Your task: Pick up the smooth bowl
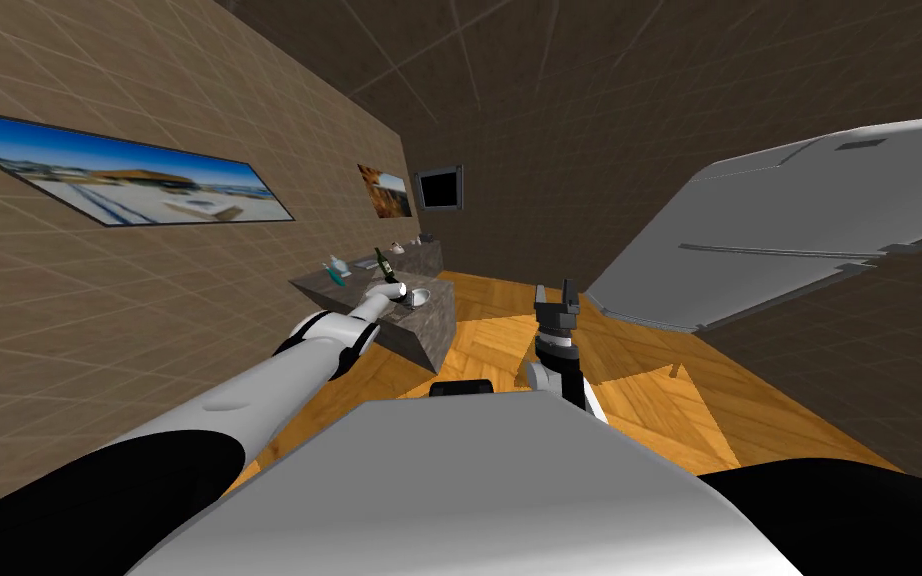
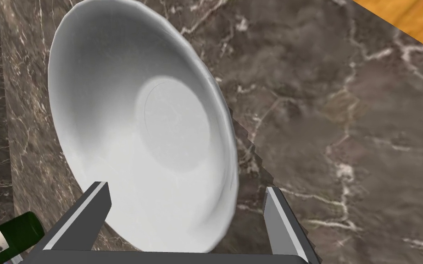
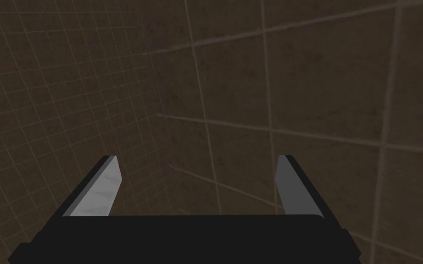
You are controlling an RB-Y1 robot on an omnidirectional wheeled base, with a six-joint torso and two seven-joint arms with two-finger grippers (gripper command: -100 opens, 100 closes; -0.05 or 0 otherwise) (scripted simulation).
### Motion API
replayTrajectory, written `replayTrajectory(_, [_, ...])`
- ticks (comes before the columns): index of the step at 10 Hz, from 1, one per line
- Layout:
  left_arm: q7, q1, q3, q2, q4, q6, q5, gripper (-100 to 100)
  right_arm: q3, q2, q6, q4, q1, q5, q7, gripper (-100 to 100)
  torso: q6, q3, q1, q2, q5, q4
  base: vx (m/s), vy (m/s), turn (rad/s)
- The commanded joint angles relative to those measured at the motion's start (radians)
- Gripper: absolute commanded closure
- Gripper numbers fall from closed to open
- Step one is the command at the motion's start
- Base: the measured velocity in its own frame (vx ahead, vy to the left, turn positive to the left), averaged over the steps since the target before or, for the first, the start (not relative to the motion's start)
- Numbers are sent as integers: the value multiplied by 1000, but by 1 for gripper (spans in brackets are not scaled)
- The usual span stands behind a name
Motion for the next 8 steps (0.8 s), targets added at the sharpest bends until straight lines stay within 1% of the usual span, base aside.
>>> replayTrajectory(1, [50, 31, -50, 33, -50, 4, 26, -100, 0, 0, 0, 0, 0, 0, 0, 0, 0, 0, 0, 0, 0, 0, -32, 37, -205])
replayTrajectory(2, [75, 31, -54, 33, -55, 4, 26, -100, 0, 0, 0, 0, 0, 0, 0, 0, 1, 0, 0, 1, 0, 0, -31, 43, -123])
replayTrajectory(3, [110, 51, -96, 61, -83, 0, 52, -100, 0, 0, 0, 0, 0, 0, 0, 0, 0, 0, 0, 1, 0, 0, -31, 52, -236])
replayTrajectory(4, [125, 51, -99, 61, -83, 0, 52, -100, 0, 0, 0, 0, 0, 0, 0, 0, 1, 0, 0, 1, 0, 0, -29, 52, -113])
replayTrajectory(5, [154, 71, -141, 89, -111, -4, 77, -100, 0, 0, 0, 0, 0, 0, 0, 0, 0, 0, 1, 0, 0, 0, -32, 52, -206])
replayTrajectory(6, [175, 71, -145, 89, -111, -4, 77, -100, 0, 0, 0, 0, 0, 0, 0, 0, 1, 0, 1, 1, 0, 0, -27, 42, -118])
replayTrajectory(7, [211, 91, -187, 117, -139, -8, 103, -100, 0, 0, 0, 0, 0, 0, 0, 0, 0, 0, 0, 0, 0, 0, -34, 33, -225])
replayTrajectory(8, [224, 91, -191, 117, -139, -8, 103, -100, 0, 0, 0, 0, 0, 0, 0, 0, 1, 0, 0, 1, 0, 0, -36, 36, -110])
